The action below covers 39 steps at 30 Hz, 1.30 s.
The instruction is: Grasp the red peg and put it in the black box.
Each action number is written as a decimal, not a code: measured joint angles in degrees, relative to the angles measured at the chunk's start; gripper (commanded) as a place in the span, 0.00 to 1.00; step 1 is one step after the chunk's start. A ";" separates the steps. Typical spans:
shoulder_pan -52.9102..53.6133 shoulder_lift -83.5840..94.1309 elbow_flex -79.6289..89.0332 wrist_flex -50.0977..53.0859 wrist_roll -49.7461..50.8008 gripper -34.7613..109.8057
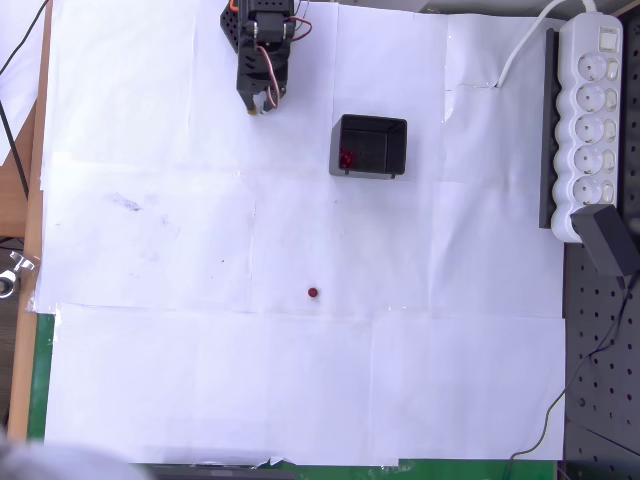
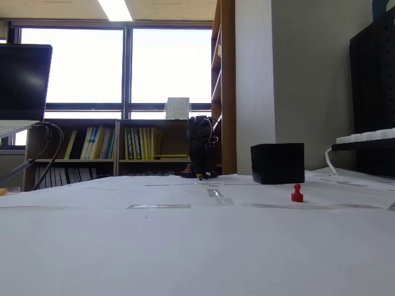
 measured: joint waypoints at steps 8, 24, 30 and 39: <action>0.88 7.65 0.00 -27.60 -6.42 0.24; 0.00 59.50 0.88 -121.64 -11.43 0.26; -0.79 74.00 4.39 -124.01 -11.43 0.26; -3.25 95.98 18.46 -129.37 -9.40 0.32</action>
